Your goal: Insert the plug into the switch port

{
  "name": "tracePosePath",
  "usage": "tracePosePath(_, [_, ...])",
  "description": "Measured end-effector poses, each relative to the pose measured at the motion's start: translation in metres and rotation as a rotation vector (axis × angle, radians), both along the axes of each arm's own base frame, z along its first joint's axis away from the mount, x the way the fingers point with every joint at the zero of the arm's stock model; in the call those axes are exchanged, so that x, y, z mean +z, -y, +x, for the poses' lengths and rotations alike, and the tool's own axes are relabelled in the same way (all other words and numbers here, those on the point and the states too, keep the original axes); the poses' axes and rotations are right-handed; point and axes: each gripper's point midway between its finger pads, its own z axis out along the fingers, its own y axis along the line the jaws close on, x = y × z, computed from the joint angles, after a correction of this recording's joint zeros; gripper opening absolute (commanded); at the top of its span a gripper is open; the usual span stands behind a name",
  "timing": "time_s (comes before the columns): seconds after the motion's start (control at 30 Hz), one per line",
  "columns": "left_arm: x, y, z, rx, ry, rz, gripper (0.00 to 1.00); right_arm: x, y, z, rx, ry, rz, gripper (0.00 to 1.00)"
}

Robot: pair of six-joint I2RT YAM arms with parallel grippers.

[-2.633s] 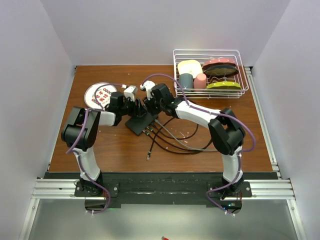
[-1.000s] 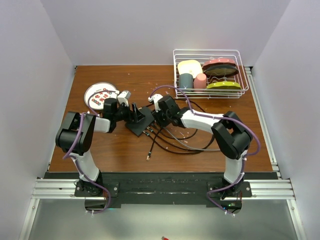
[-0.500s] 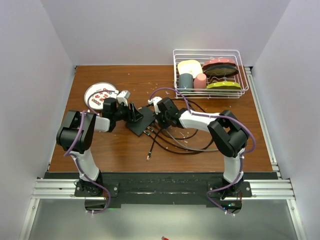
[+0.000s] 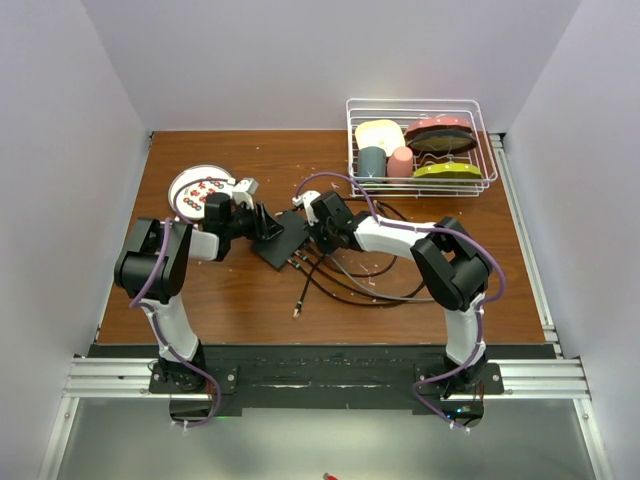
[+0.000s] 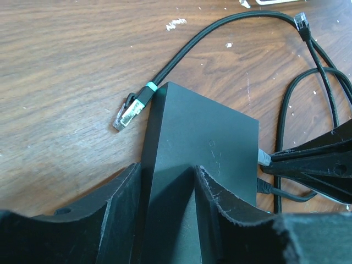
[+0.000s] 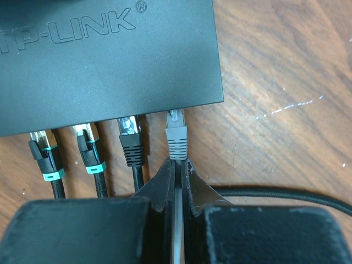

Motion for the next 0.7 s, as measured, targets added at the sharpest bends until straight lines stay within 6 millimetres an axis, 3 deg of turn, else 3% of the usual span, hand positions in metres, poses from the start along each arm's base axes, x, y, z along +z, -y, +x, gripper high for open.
tracePosePath(0.7, [0.003,0.003,0.011,-0.025,0.036,0.039,0.39,0.005,0.002,0.008,0.074,0.04,-0.043,0.0])
